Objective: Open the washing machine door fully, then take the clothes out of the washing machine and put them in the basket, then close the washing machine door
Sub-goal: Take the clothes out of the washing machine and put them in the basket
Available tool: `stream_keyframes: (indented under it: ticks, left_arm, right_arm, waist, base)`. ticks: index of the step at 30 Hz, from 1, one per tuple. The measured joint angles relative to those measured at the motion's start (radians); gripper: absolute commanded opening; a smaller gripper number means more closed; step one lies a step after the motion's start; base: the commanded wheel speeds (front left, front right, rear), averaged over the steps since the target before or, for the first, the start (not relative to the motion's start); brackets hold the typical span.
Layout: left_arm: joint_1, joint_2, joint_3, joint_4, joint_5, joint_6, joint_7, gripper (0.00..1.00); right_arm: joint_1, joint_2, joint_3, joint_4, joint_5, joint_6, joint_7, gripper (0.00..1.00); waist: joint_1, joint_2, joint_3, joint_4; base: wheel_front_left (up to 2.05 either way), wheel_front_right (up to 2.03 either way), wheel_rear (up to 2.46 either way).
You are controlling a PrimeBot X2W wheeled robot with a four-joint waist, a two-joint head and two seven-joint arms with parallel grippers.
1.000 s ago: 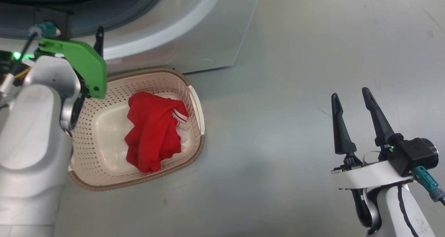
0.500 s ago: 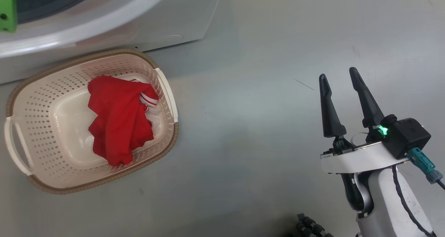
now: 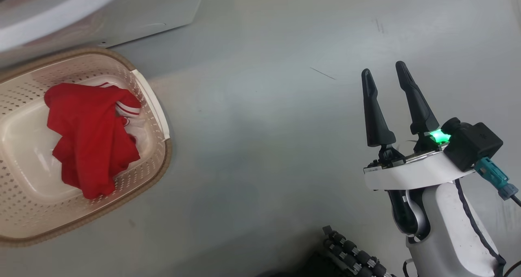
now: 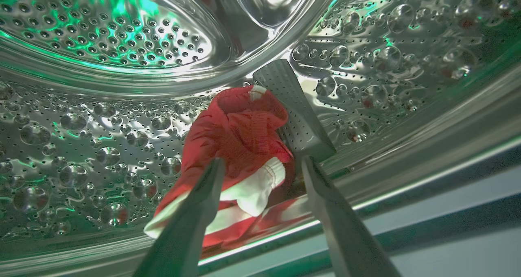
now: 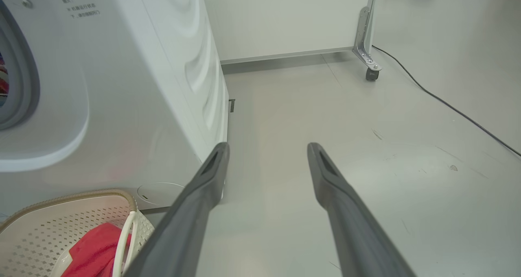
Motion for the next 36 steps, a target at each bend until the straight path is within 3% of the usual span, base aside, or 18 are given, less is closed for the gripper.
stream_keyframes:
  ticks: [9, 19, 20, 21, 22, 23, 24, 36]
  left_arm:
    - [-0.036, 0.059, 0.007, 0.029, 0.041, 0.001, 0.044, 1.00]
    - [-0.064, 0.071, 0.013, 0.050, 0.078, 0.048, 0.092, 0.97]
    - [-0.064, 0.072, 0.014, 0.053, 0.079, 0.053, 0.096, 0.94]
    - [-0.064, 0.073, 0.015, 0.055, 0.079, 0.056, 0.102, 0.83]
    - [-0.064, 0.074, 0.015, 0.055, 0.080, 0.059, 0.104, 0.42]
    - [-0.064, 0.075, 0.015, 0.055, 0.084, 0.059, 0.104, 0.29]
    - [-0.064, 0.075, 0.015, 0.055, 0.084, 0.059, 0.104, 0.00]
    - [-0.063, 0.055, 0.008, 0.028, 0.086, 0.067, 0.057, 0.00]
  right_arm:
    - [-0.032, 0.002, 0.020, 0.000, 0.032, -0.017, 0.000, 1.00]
    - [-0.056, 0.003, 0.017, 0.000, 0.035, -0.026, 0.000, 1.00]
    - [-0.060, 0.003, 0.018, 0.000, 0.035, -0.026, 0.000, 1.00]
    - [-0.066, 0.003, 0.021, 0.001, 0.035, -0.026, 0.000, 1.00]
    - [-0.070, 0.003, 0.024, 0.002, 0.036, -0.026, 0.000, 1.00]
    - [-0.073, 0.003, 0.024, 0.002, 0.037, -0.026, 0.000, 1.00]
    - [-0.075, 0.003, 0.024, 0.002, 0.037, -0.026, 0.000, 1.00]
    - [-0.087, 0.002, 0.000, 0.007, 0.027, -0.034, 0.000, 1.00]
  waist:
    - [0.0000, 0.0000, 0.054, -0.054]
    - [0.0000, 0.0000, 0.089, -0.064]
    - [0.0000, 0.0000, 0.091, -0.062]
    - [-0.0001, 0.0000, 0.092, -0.060]
    - [0.0000, 0.0000, 0.093, -0.060]
    - [-0.0001, 0.0000, 0.093, -0.059]
    - [-0.0001, 0.0000, 0.093, -0.059]
    - [-0.0001, 0.0000, 0.092, -0.037]
  base:
    - [0.00, 0.00, 0.00]
    - [0.00, 0.00, 0.00]
    - [0.00, 0.00, 0.00]
    - [0.00, 0.00, 0.00]
    - [0.00, 0.00, 0.00]
    - [0.00, 0.00, 0.00]
    - [0.00, 0.00, 0.00]
    - [0.00, 0.00, 0.00]
